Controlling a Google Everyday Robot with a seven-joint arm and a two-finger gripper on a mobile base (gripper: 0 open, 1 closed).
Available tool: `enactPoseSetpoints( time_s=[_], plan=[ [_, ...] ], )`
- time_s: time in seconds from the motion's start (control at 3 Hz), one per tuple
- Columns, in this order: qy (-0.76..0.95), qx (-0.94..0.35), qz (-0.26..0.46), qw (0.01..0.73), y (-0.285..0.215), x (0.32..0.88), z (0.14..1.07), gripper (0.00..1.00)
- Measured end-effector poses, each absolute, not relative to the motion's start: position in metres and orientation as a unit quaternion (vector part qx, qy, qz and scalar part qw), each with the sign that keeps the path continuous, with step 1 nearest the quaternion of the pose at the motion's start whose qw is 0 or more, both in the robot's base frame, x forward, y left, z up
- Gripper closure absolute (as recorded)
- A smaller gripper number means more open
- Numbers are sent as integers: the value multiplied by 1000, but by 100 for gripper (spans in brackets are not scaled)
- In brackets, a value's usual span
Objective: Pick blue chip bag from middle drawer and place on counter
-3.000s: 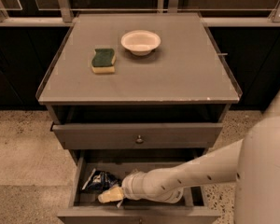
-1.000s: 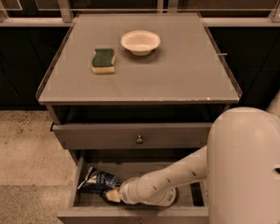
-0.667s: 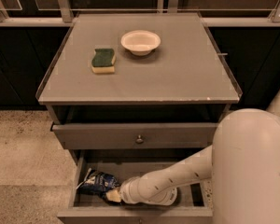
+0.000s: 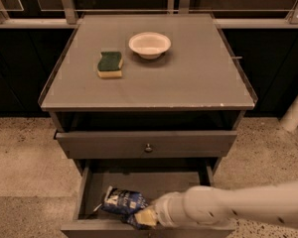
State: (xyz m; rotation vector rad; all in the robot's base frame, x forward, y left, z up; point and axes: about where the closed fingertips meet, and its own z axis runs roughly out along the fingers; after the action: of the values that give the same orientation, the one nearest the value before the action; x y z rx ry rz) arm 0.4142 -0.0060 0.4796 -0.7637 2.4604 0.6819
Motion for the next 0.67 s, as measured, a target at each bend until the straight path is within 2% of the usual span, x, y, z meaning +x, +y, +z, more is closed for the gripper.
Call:
enactPoseSetpoints(
  time_s=[0.33,0.67],
  plan=[
    [913,-260,240,202,-45,342,519,100],
    [922,-248,219,203,-74,327,545,100]
  ],
)
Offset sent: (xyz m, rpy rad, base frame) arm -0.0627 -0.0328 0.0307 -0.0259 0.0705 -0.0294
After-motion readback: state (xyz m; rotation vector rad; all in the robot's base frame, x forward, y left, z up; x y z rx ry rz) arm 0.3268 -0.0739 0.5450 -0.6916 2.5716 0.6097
